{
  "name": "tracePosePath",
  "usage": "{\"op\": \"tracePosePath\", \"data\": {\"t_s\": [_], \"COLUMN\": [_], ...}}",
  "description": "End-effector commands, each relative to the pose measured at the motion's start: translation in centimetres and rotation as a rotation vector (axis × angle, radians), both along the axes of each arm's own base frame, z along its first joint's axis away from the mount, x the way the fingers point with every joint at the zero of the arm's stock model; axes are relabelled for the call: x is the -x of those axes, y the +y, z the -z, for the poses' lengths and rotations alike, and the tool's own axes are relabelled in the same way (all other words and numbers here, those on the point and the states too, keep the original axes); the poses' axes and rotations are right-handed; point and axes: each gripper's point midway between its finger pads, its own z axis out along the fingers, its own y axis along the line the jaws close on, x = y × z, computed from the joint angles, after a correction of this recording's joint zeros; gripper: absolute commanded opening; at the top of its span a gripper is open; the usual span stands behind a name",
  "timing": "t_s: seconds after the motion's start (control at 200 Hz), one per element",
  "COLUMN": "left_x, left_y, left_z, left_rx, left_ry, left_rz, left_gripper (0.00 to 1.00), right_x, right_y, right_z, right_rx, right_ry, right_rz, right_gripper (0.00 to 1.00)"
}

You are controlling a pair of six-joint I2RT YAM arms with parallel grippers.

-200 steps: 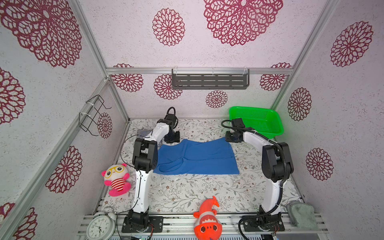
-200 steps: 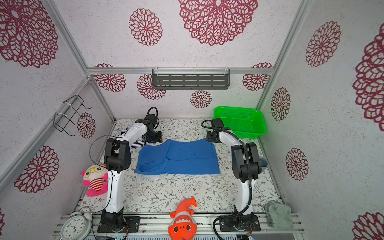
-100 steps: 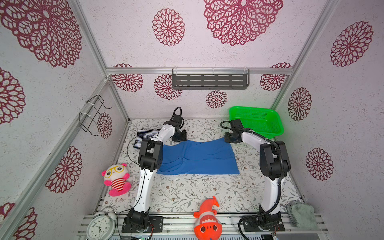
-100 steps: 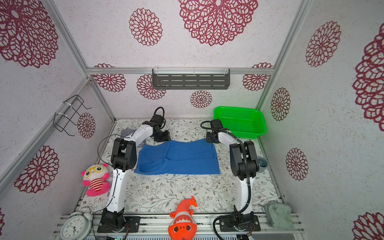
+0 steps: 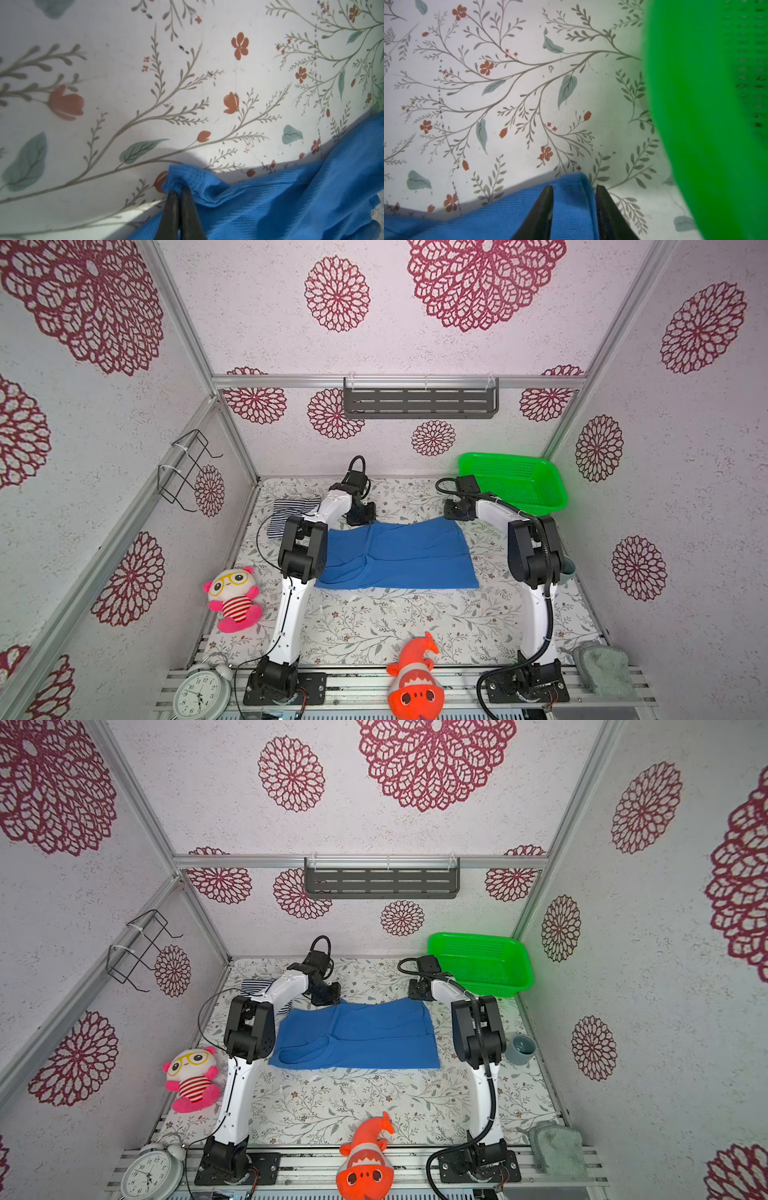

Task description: Fold and stack the tank tops

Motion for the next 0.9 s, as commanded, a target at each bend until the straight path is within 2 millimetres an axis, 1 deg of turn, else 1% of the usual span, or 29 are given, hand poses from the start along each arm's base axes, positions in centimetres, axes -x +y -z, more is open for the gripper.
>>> {"op": "tracePosePath", "data": {"t_s": [0.0, 0.055, 0.105, 0.15, 0.205, 0.39, 0.55, 0.641, 0.731, 0.841, 0.896], "left_x": [1.3, 1.2, 1.0, 0.7, 0.4, -0.8, -1.2, -1.3, -1.3, -1.5, -1.7], "left_y": [0.0, 0.0, 0.2, 0.5, 0.8, 1.6, 2.7, 3.4, 3.8, 4.2, 4.1], "left_z": [1.4, 0.8, 0.4, -0.2, -0.7, -2.2, -3.1, -3.8, -4.5, -5.8, -6.5], "left_rx": [-0.012, -0.012, -0.022, -0.030, -0.038, -0.074, -0.108, -0.122, -0.130, -0.143, -0.134], "left_ry": [0.048, 0.031, 0.009, -0.009, -0.027, -0.078, -0.102, -0.120, -0.144, -0.184, -0.213], "left_rz": [0.012, 0.022, 0.029, 0.030, 0.033, 0.042, 0.030, 0.020, 0.010, -0.008, -0.007], "left_gripper": [0.00, 0.00, 0.00, 0.00, 0.00, 0.00, 0.00, 0.00, 0.00, 0.00, 0.00], "right_x": [-0.5, -0.8, -0.9, -1.1, -1.3, -2.2, -2.4, -2.2, -2.0, -1.6, -1.3], "right_y": [-0.1, -0.2, -0.2, -0.5, -0.6, -1.4, -2.1, -2.5, -2.4, -2.2, -2.0], "right_z": [0.0, 0.1, -0.1, -0.4, -0.8, -2.7, -4.6, -5.3, -6.1, -6.5, -6.5], "right_rx": [0.020, 0.026, 0.035, 0.044, 0.058, 0.099, 0.131, 0.150, 0.153, 0.148, 0.142], "right_ry": [0.009, 0.007, 0.001, -0.006, -0.018, -0.069, -0.109, -0.132, -0.160, -0.179, -0.186], "right_rz": [-0.022, -0.024, -0.025, -0.023, -0.028, -0.051, -0.083, -0.106, -0.128, -0.155, -0.167], "right_gripper": [0.34, 0.28, 0.19, 0.09, 0.00, 0.00, 0.00, 0.00, 0.00, 0.00, 0.00]}}
